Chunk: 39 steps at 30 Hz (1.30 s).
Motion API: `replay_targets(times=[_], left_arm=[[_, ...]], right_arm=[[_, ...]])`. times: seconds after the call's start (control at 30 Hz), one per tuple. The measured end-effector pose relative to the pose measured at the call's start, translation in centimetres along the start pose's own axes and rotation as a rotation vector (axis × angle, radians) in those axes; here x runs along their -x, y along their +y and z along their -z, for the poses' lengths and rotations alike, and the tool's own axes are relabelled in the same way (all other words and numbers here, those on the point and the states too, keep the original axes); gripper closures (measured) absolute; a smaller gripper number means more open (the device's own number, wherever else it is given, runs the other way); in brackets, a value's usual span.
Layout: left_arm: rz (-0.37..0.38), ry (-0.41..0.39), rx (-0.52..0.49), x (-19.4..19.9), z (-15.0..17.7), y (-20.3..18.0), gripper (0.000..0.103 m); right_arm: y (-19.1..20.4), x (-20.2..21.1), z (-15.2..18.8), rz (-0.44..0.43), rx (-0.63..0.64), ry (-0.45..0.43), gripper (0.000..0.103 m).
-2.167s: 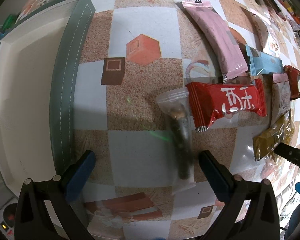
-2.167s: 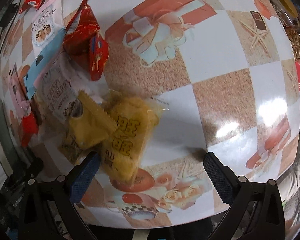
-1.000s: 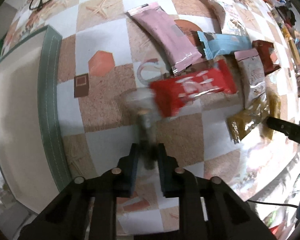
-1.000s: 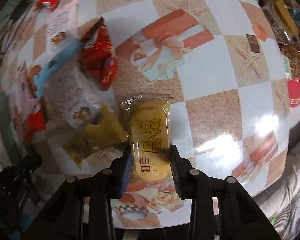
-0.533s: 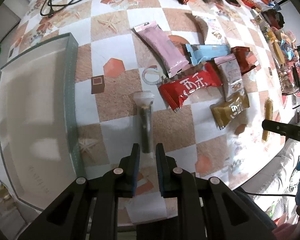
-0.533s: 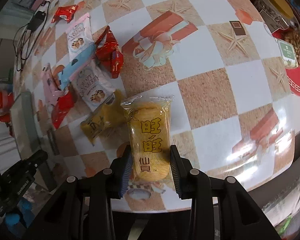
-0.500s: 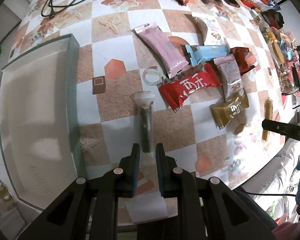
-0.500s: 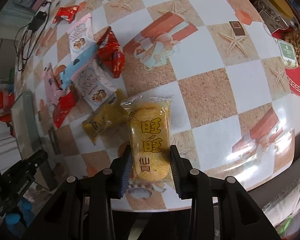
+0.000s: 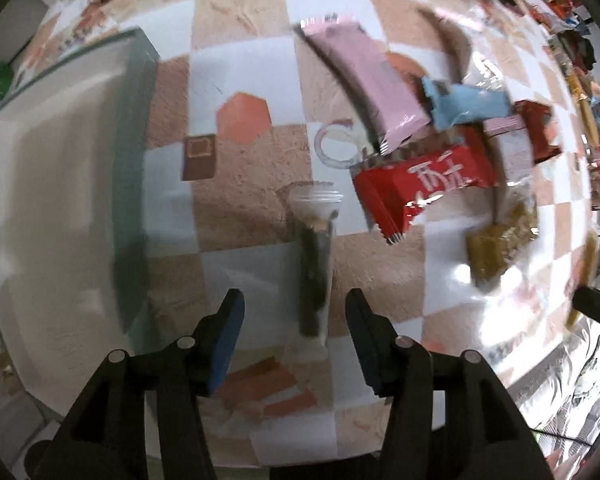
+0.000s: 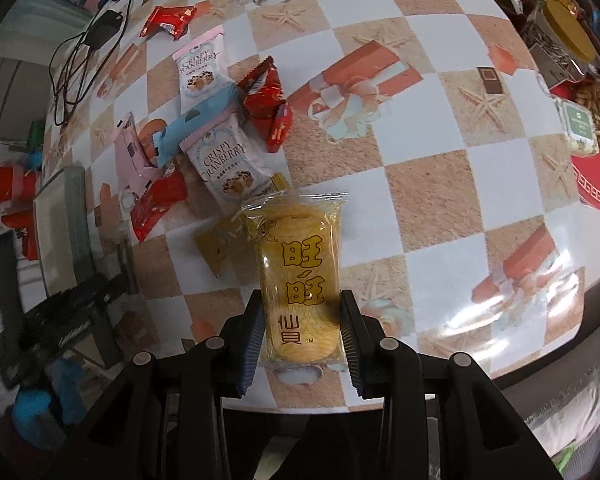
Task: Organize snacks
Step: 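Grasp the clear bag with left tool while right tool grasps yellow cracker pack, lift both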
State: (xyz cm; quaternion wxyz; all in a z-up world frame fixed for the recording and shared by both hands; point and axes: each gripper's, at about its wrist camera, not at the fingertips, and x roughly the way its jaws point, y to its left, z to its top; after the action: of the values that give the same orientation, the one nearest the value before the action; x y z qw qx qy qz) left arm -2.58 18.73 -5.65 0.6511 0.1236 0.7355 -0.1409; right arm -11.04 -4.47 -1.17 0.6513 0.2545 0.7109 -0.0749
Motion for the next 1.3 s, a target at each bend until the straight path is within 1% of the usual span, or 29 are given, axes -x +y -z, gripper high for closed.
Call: replay_targets(times=[0.03,0.1,0.13,0.17,0.2,0.27,0.3,0.43,0.57,0.67,0.73,0.93,1.3], left_arm=[[-0.014,0.000,-0.006,-0.2,-0.2,-0.3,0.046],[-0.051,-0.026,-0.037,-0.2,-0.3,-1.1,0.047],[-0.070,-0.037,-0.063,-0.1,-0.4,-1.6,0.057],[-0.069,-0.049,-0.082,0.2,-0.4,-2.0,0.081],[-0.055,-0.048,-0.096,0.4,-0.5,-2.6,0.087],[-0.021,-0.042,-0.094,0.7,-0.5,-2.8,0.087],[-0.006,-0.051,-0.086,1.1,-0.4,-2.8,0.087],[0.047,-0.115,-0.057,3.2,0.9,-1.8,0.087],[0.062,-0.179,-0.021,6.2,1.5,-0.4,0.087],[0.069,-0.221,0.021,7.6,2.0,1.2,0.087],[0.067,-0.249,0.046,8.3,2.7,2.2,0.087],[0.045,-0.295,0.110,8.8,4.2,5.4,0.087],[-0.009,-0.325,0.195,9.6,6.9,10.5,0.087]], right_arm=[[-0.2,0.1,0.2,0.005,0.001,0.000,0.065],[-0.3,0.4,0.6,0.021,0.007,0.000,0.065],[-0.2,0.4,0.6,0.025,0.009,-0.001,0.065],[-0.2,0.5,0.6,0.031,0.014,-0.002,0.065],[-0.1,0.6,0.6,0.036,0.019,-0.003,0.065],[0.3,0.7,0.5,0.037,0.027,-0.006,0.065],[0.7,0.8,0.3,0.040,0.035,-0.010,0.065],[1.9,1.1,0.0,0.041,0.070,-0.023,0.065],[3.7,1.2,-0.4,0.041,0.120,-0.027,0.065],[5.3,1.4,-0.7,0.041,0.164,-0.032,0.065],[6.6,1.5,-1.0,0.042,0.200,-0.036,0.065],[10.8,1.2,-1.2,0.044,0.308,-0.035,0.065],[18.1,-0.2,-0.4,0.042,0.483,-0.015,0.065]])
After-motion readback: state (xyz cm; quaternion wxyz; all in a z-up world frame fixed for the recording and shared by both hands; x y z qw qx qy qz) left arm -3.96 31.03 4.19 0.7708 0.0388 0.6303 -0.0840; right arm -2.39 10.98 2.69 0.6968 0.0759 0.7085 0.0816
